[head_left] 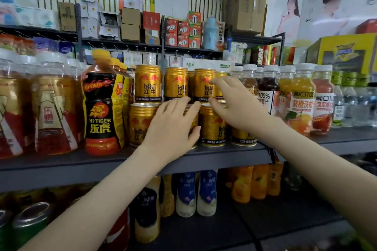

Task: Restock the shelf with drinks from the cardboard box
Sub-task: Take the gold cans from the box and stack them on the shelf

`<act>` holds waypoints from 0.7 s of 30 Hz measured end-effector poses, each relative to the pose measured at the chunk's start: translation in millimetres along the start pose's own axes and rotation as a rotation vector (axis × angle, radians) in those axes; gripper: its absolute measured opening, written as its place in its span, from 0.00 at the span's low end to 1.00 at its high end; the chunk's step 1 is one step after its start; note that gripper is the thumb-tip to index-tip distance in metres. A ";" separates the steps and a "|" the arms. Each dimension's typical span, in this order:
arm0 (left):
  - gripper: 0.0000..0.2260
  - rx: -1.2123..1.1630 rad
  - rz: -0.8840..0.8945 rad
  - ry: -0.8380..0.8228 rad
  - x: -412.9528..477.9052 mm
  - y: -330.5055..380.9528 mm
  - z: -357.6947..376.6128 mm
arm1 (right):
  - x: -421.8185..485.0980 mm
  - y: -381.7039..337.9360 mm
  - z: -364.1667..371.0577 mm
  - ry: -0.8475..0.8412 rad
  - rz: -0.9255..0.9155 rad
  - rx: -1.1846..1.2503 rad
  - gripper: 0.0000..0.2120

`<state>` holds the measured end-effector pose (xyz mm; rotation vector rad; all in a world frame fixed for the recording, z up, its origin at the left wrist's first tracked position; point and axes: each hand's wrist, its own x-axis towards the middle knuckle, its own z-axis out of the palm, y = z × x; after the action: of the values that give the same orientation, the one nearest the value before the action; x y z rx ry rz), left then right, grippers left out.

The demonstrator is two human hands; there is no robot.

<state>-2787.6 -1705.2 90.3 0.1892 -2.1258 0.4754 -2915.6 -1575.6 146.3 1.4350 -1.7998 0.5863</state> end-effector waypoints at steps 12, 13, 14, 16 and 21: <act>0.12 -0.454 -0.133 0.128 -83.4 59.4 -48.5 | -128.4 -63.1 7.2 0.077 -0.083 0.105 0.18; 0.12 -0.450 -0.137 0.098 -101.7 69.0 -53.7 | -146.2 -70.4 8.1 0.067 -0.086 0.149 0.17; 0.13 -0.435 -0.143 0.059 -121.5 77.9 -57.3 | -163.8 -78.5 10.1 0.049 -0.096 0.192 0.17; 0.14 -0.413 -0.179 -0.062 -166.1 96.6 -61.2 | -200.1 -95.7 17.7 -0.029 -0.131 0.278 0.16; 0.14 -0.392 -0.452 -0.403 -301.3 139.0 -76.6 | -287.4 -156.5 56.8 -0.356 -0.238 0.486 0.16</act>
<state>-2601.7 -1560.8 -155.8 0.5598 -2.4178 -0.2682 -2754.3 -1482.4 -128.6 2.1646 -1.7825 0.7082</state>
